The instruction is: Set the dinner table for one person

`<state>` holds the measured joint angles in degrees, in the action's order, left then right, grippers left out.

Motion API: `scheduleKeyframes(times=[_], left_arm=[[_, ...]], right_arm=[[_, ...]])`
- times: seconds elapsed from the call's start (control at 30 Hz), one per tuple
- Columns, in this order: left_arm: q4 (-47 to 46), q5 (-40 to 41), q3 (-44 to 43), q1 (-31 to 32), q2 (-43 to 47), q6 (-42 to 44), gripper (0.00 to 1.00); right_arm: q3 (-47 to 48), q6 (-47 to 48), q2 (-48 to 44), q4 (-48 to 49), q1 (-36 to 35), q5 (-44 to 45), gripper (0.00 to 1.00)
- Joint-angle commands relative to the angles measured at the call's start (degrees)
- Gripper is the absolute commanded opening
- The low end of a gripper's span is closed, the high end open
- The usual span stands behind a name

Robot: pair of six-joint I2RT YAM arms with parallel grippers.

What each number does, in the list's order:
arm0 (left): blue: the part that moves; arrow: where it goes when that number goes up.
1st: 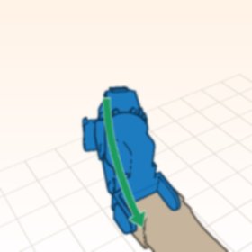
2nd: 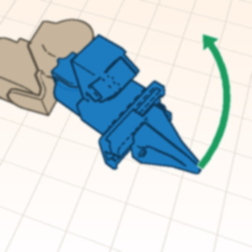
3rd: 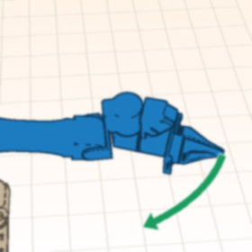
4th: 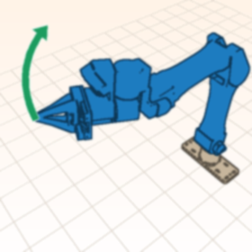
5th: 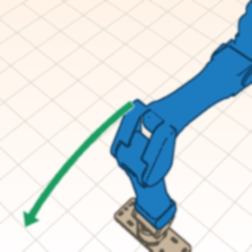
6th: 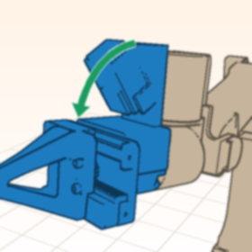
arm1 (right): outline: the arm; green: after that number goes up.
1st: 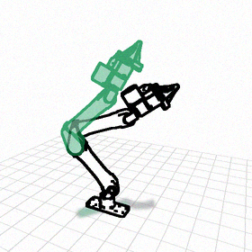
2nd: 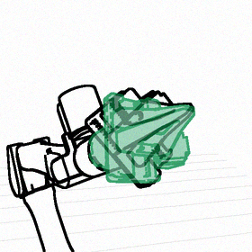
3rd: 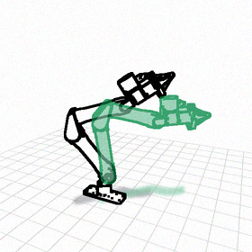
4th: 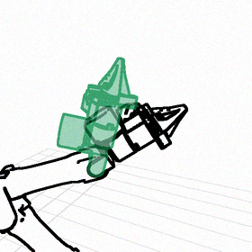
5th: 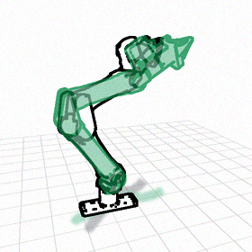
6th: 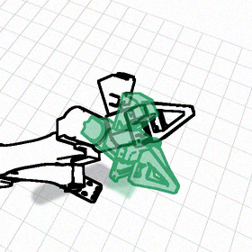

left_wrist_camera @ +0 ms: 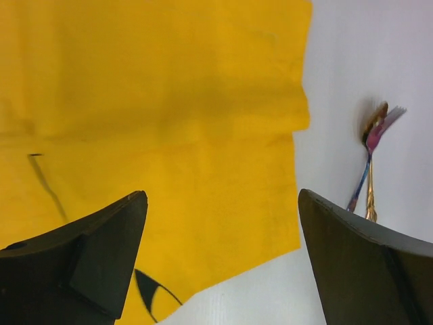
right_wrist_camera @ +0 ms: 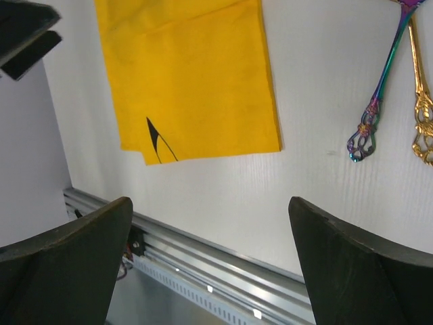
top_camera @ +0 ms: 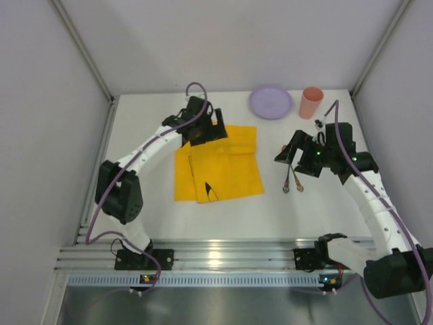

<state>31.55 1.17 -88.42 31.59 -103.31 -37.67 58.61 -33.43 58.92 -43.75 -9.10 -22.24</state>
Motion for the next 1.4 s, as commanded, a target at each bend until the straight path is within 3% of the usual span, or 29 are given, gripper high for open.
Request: scheduleKeyframes(times=[0.0,0.17,0.4,0.77,0.83,1.03,1.17,1.27,1.37], left_arm=[[-0.5,2.0,9.3,-9.1,7.8,2.1,0.98],[-2.5,2.7,17.5,-15.5,11.5,8.1,0.98],[-4.9,-0.5,20.7,-19.6,7.6,9.8,0.97],[-6.1,-4.7,18.0,-21.7,-2.1,11.2,0.91],[-6.1,-5.6,17.3,-22.0,-3.8,11.6,0.81],[-7.0,-7.6,17.1,-22.4,-6.6,11.8,0.65],[-7.4,-9.7,17.1,-22.4,-7.7,12.4,0.49],[-7.7,-10.2,17.1,-22.4,-8.0,12.4,0.32],[-8.1,-11.4,17.0,-22.4,-8.3,12.3,0.14]], right_arm=[[2.1,1.4,5.6,5.3,-0.4,-3.9,1.00],[7.5,2.2,18.1,10.8,-2.4,-4.6,1.00],[18.0,3.7,34.5,11.3,-5.2,-3.9,1.00],[21.6,8.4,47.8,10.3,-11.0,1.8,0.98],[21.6,8.8,48.5,10.5,-11.3,2.0,0.97],[21.4,9.6,52.3,12.5,-12.1,2.6,0.97],[22.0,9.6,56.2,13.1,-13.1,2.2,0.93],[23.2,9.5,57.4,13.1,-14.4,1.7,0.89],[24.4,9.6,58.1,13.2,-15.0,0.9,0.78]])
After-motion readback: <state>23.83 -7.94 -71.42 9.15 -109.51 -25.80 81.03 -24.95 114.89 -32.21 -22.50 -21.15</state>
